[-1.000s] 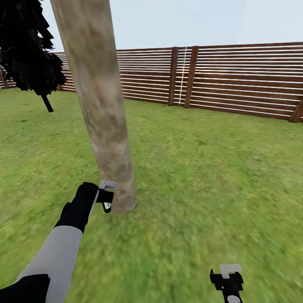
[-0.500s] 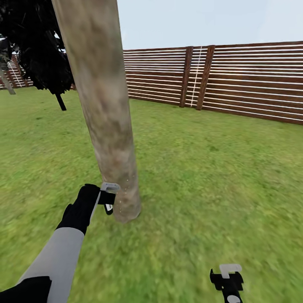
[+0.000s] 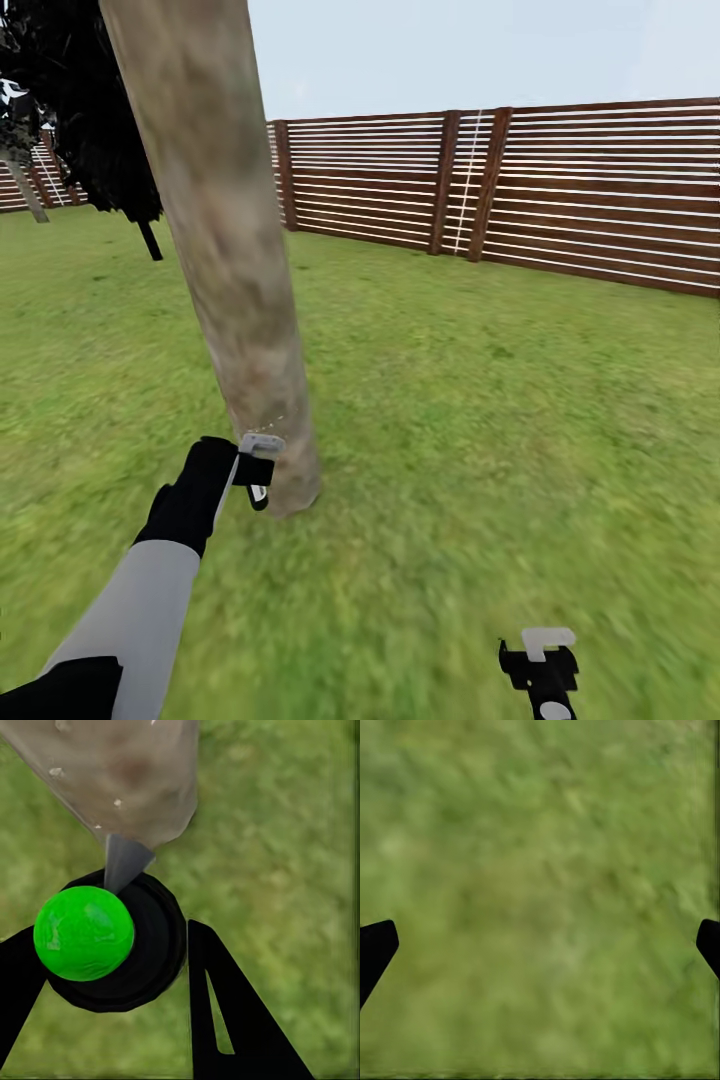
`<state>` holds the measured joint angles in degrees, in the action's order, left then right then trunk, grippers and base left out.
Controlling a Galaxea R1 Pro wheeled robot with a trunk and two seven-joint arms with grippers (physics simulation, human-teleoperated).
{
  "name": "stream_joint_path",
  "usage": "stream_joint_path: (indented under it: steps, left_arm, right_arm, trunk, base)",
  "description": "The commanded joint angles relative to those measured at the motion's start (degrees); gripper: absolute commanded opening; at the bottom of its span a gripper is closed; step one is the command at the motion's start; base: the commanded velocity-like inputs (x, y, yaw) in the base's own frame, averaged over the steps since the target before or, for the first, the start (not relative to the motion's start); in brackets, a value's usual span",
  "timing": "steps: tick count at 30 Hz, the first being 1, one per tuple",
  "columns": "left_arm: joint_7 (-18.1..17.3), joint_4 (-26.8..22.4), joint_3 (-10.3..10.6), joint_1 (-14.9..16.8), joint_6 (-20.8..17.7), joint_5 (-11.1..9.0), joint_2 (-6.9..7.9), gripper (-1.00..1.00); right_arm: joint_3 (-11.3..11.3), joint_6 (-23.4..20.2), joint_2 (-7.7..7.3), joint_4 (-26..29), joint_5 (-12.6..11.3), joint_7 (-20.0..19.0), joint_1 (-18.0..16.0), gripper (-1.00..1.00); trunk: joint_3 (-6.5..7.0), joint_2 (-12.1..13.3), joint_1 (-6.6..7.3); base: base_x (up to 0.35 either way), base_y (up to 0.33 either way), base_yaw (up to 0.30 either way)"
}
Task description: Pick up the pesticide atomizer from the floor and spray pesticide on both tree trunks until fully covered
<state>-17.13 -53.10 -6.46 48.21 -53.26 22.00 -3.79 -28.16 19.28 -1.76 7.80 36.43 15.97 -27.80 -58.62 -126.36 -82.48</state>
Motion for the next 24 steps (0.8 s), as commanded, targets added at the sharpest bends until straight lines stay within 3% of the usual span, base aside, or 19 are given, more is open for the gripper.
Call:
stream_joint_path:
  steps: [1, 6, 7, 9, 11, 13, 14, 15, 16, 17, 18, 19, 20, 22, 24]
  left_arm:
    - [-0.5, -0.1, -0.3, 0.0, -0.2, 0.6, -0.07, -1.0]
    - [-0.3, 0.0, -0.7, -0.1, 0.1, 0.8, 0.84, -1.0]
    - [-0.2, 0.0, -0.8, -0.2, 0.2, 0.9, 1.52, -1.0]
    - [0.0, 1.0, -1.1, -0.3, 0.5, 0.8, 4.31, -1.0]
    - [0.2, 3.1, -1.2, -0.4, 1.4, 0.8, 4.89, -1.0]
    - [2.0, 5.0, -1.5, -0.4, 3.2, 0.8, 4.09, -1.0]
    - [5.5, 5.2, -2.3, -0.3, 3.6, 0.8, 2.46, -1.0]
    - [9.3, 5.1, -3.9, -0.3, 3.8, 0.7, 1.31, -1.0]
    - [13.8, 5.0, -7.0, -0.2, 3.9, 0.6, 0.61, -1.0]
    - [15.5, 4.9, -8.8, -0.2, 4.0, 0.6, 0.65, -1.0]
    - [16.1, 4.9, -10.0, -0.2, 4.0, 0.6, 0.8, -1.0]
    - [16.9, 4.7, -12.6, 0.0, 4.0, 0.6, 2.16, -1.0]
    - [17.2, 4.6, -13.1, 0.3, 4.0, 0.6, 2.64, -1.0]
    - [17.4, 4.5, -13.3, 0.8, 3.8, 0.5, 2.49, -1.0]
    - [17.5, 4.7, -13.3, 5.9, 3.0, 0.6, 1.0, -1.0]
  right_arm:
    - [-0.5, 0.2, 0.0, -0.1, 0.6, 0.2, -0.1, 1.0]
    - [-0.5, 0.2, 0.0, -0.1, 0.6, 0.2, -0.1, 1.0]
    - [-0.5, 0.2, 0.0, -0.1, 0.6, 0.2, -0.1, 1.0]
    - [-0.5, 0.2, 0.0, -0.1, 0.6, 0.2, -0.1, 1.0]
    - [-0.5, 0.2, 0.0, -0.1, 0.6, 0.2, -0.1, 1.0]
    - [-0.5, 0.2, 0.0, -0.1, 0.6, 0.2, -0.1, 1.0]
    - [-0.5, 0.2, 0.0, -0.1, 0.6, 0.2, -0.1, 1.0]
    - [-0.5, 0.2, 0.0, -0.1, 0.6, 0.2, -0.1, 1.0]
    - [-0.5, 0.2, 0.0, -0.1, 0.6, 0.2, -0.1, 1.0]
    - [-0.5, 0.2, 0.0, -0.1, 0.6, 0.2, -0.1, 1.0]
    - [-0.5, 0.2, 0.0, -0.1, 0.6, 0.2, -0.1, 1.0]
    - [-0.5, 0.2, 0.0, -0.1, 0.6, 0.2, -0.1, 1.0]
    - [-0.5, 0.2, 0.0, -0.1, 0.6, 0.2, -0.1, 1.0]
    - [-0.5, 0.2, 0.0, -0.1, 0.6, 0.2, -0.1, 1.0]
    - [-0.5, 0.2, 0.0, -0.1, 0.6, 0.2, -0.1, 1.0]
  trunk:
    - [-0.05, 0.0, 0.04]
    - [-0.05, 0.0, 0.04]
    - [-0.05, 0.0, 0.04]
    - [-0.05, 0.0, 0.04]
    - [-0.05, 0.0, 0.04]
    - [-0.05, 0.0, 0.04]
    - [-0.05, 0.0, 0.04]
    - [-0.05, 0.0, 0.04]
    - [-0.05, 0.0, 0.04]
    - [-0.05, 0.0, 0.04]
    - [-0.05, 0.0, 0.04]
    - [-0.05, 0.0, 0.04]
    - [-0.05, 0.0, 0.04]
    - [-0.05, 0.0, 0.04]
    - [-0.05, 0.0, 0.04]
  base:
    - [-0.268, -0.171, 0.0]
    - [-0.133, -0.052, 0.0]
    - [-0.019, -0.006, 0.0]
    - [-0.007, -0.003, 0.0]
    - [-0.002, -0.001, 0.0]
    - [0.0, 0.0, 0.0]
    - [0.0, 0.0, 0.0]
    - [0.0, 0.0, 0.0]
    - [0.0, 0.0, 0.0]
    - [0.0, 0.0, 0.0]
    - [0.0, 0.0, 0.0]
    - [0.0, 0.0, 0.0]
    - [0.0, 0.0, 0.0]
    - [0.0, 0.0, 0.0]
    - [0.0, 0.0, 0.127]
